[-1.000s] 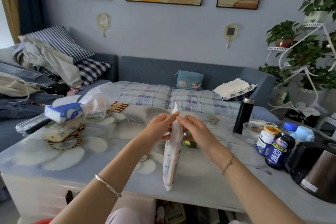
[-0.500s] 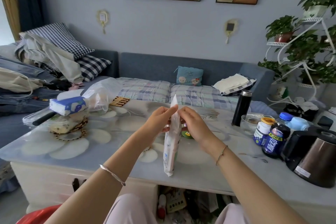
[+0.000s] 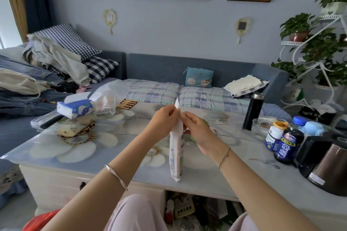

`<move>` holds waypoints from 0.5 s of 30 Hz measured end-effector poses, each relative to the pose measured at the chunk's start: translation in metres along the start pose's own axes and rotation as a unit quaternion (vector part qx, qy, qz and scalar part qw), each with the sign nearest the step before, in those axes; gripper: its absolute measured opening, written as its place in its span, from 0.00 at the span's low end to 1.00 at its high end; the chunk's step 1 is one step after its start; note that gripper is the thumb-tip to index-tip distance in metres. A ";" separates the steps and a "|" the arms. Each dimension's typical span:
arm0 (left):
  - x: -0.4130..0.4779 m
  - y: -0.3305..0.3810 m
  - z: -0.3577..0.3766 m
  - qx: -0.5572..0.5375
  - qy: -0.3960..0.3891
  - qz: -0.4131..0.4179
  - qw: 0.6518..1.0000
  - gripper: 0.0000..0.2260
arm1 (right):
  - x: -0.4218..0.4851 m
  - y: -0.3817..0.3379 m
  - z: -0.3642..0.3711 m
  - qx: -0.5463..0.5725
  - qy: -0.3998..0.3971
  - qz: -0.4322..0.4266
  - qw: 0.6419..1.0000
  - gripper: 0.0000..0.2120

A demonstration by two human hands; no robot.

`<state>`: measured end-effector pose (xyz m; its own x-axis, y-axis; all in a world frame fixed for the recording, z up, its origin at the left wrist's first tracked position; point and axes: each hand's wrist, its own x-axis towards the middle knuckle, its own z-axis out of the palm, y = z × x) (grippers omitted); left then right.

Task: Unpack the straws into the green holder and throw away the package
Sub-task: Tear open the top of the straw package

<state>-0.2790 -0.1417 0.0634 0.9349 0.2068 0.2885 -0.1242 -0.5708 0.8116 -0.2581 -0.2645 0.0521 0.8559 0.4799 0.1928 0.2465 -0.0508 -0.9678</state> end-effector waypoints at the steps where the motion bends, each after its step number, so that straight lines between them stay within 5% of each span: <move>1: 0.002 -0.001 0.001 -0.016 -0.006 0.000 1.000 0.15 | 0.002 0.002 0.001 0.015 0.000 0.000 1.000 0.12; 6: 0.006 -0.008 0.001 -0.154 -0.015 0.000 0.988 0.09 | 0.015 0.001 0.002 0.012 0.014 -0.009 1.000 0.12; 15: 0.027 0.007 -0.024 -0.145 0.040 0.027 0.988 0.12 | 0.049 -0.038 -0.038 -0.119 0.099 -0.042 0.987 0.10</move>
<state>-0.2631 -0.1209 0.0892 0.8961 0.2514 0.3657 -0.2747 -0.3329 0.9021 -0.2083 -0.2724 0.1049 0.8946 0.3108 0.3210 0.3992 -0.2335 -0.8866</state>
